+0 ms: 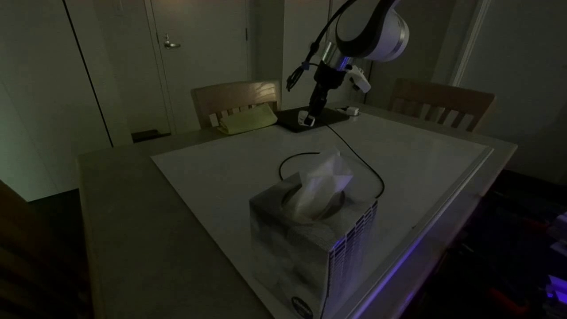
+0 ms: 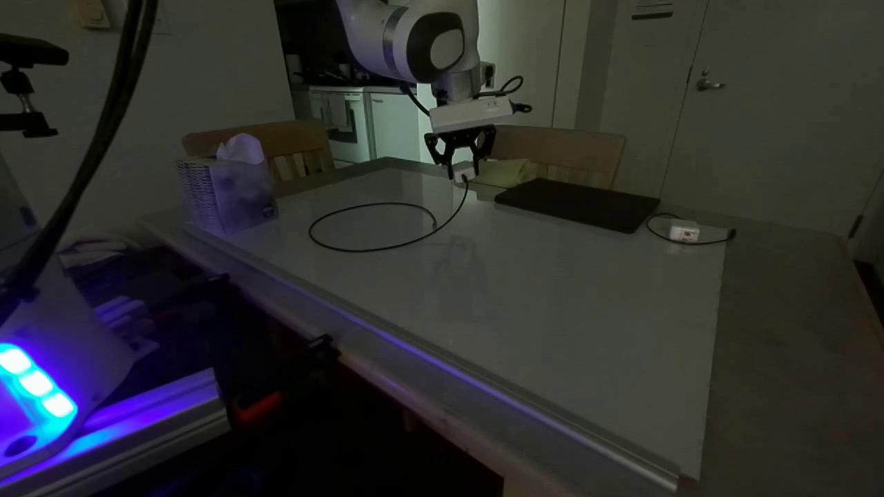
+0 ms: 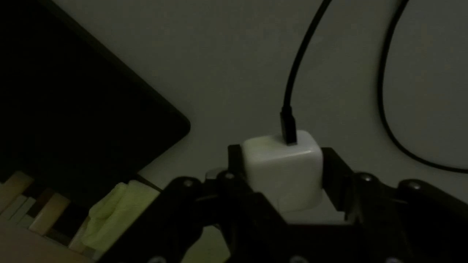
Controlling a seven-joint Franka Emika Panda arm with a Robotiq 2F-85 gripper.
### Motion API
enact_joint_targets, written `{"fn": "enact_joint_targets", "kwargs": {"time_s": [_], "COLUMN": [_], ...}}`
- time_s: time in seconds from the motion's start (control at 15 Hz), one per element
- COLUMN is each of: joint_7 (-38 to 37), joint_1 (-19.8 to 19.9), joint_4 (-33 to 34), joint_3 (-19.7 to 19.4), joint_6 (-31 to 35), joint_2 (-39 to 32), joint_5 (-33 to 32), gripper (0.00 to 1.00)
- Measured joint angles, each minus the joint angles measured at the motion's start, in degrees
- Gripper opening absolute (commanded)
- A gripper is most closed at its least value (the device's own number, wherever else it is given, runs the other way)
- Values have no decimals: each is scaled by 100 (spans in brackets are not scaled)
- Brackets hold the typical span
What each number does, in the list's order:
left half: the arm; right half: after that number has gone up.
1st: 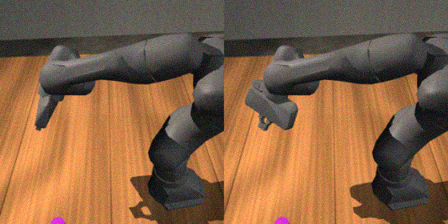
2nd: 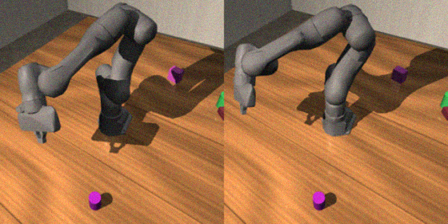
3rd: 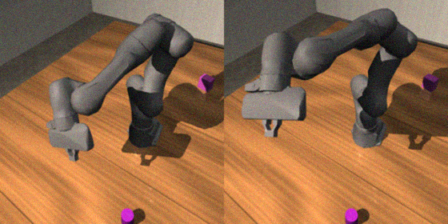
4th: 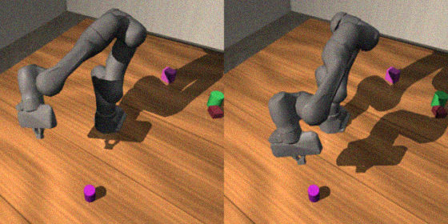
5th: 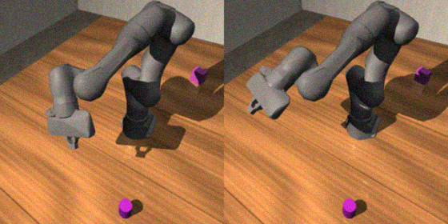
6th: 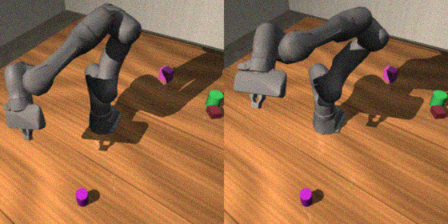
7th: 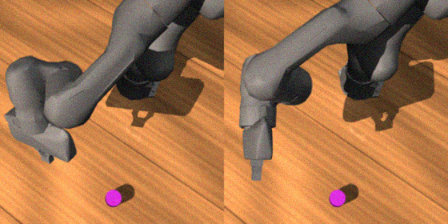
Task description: Loop the cable
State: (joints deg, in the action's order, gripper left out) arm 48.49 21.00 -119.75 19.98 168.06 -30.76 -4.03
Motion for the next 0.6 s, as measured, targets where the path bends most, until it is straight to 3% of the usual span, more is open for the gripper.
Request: {"fn": "enact_joint_targets", "kwargs": {"time_s": [0.27, 0.6], "joint_7": [334, 1613], "joint_1": [-43, -28], "joint_4": [-37, -117], "joint_3": [-1, 80], "joint_6": [-8, -292], "joint_2": [0, 0], "joint_5": [-72, -156], "gripper": [29, 29]}}
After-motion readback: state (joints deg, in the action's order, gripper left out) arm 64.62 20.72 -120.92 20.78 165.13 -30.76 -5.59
